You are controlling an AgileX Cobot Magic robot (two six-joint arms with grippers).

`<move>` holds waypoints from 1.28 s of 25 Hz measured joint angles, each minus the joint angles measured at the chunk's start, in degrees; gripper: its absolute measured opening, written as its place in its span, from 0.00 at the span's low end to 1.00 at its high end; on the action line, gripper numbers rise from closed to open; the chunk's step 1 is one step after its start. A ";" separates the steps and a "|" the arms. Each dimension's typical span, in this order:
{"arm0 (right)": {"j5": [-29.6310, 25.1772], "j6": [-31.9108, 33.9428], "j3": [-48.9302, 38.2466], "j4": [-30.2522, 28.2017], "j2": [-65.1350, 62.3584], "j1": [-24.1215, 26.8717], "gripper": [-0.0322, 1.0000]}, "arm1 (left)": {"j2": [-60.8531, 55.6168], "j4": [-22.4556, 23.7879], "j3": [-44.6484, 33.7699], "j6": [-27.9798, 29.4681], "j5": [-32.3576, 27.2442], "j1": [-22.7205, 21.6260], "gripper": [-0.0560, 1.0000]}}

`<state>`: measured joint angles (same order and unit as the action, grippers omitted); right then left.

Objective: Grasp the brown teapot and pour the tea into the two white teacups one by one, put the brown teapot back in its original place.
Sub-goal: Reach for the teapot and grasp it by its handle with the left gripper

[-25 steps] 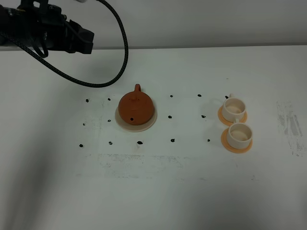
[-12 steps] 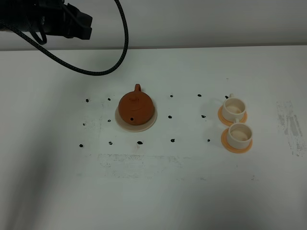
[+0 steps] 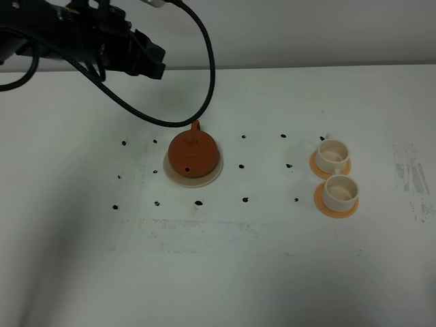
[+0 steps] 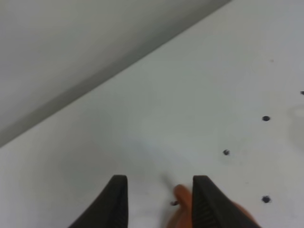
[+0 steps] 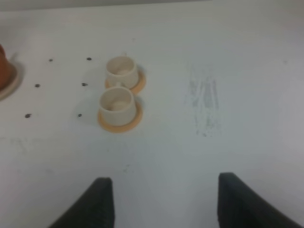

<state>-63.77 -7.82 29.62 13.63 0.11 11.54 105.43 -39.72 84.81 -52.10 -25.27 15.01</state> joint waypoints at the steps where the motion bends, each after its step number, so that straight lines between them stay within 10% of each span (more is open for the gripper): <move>1: 0.00 0.00 0.00 0.08 0.00 0.00 0.49 | 0.79 0.19 0.85 0.77 -0.06 0.46 0.34; 15: 0.04 0.00 0.00 0.12 0.00 0.00 0.49 | 14.36 18.84 16.91 31.08 -7.59 1.87 0.34; 32: 0.17 0.00 0.00 0.14 0.00 0.00 0.49 | 22.35 19.22 17.21 33.15 -5.37 7.55 0.34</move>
<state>-63.60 -7.82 29.62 13.76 0.11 11.54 127.78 -20.50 102.02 -18.95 -30.65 22.56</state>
